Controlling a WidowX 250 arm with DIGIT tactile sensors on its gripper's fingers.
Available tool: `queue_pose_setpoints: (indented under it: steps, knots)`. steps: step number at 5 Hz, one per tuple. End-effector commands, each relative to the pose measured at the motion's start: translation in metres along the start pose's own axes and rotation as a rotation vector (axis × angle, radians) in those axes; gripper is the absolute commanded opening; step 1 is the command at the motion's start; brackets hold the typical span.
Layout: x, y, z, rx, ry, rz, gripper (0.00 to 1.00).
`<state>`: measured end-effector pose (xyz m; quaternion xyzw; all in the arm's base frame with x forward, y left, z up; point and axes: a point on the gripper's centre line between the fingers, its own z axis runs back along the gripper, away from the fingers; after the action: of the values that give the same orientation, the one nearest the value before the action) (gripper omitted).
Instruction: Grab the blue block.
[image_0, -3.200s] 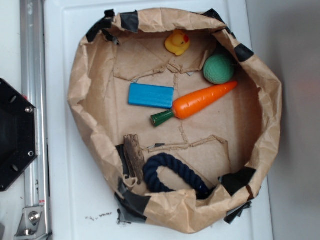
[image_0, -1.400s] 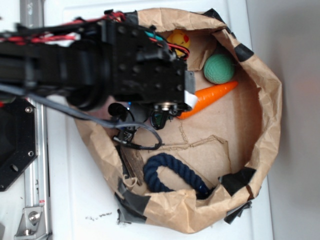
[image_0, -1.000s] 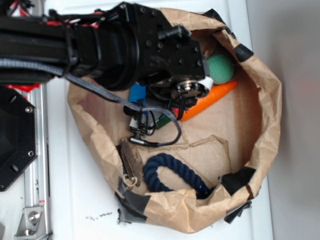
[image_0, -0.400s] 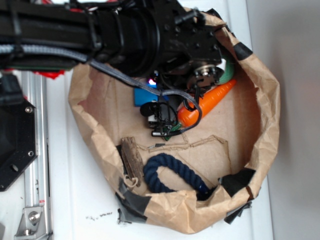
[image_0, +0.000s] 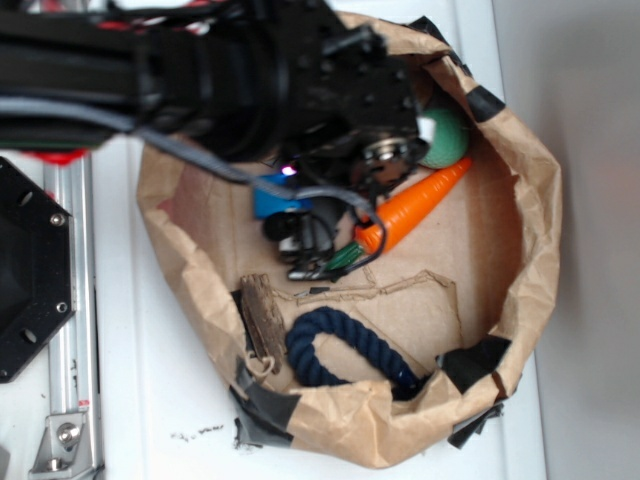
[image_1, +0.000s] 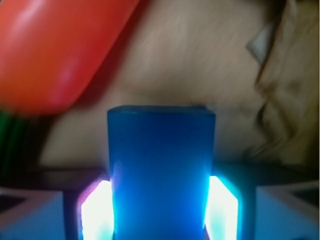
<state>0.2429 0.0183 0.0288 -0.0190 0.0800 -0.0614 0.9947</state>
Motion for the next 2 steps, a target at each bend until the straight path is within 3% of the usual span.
queue_pose_setpoints:
  steps: [1,2]
  knots:
    - [-0.015,-0.013,0.11,0.003,-0.267,0.031,0.0]
    - [-0.013,-0.015,0.157,0.005,-0.295,0.041,0.0]
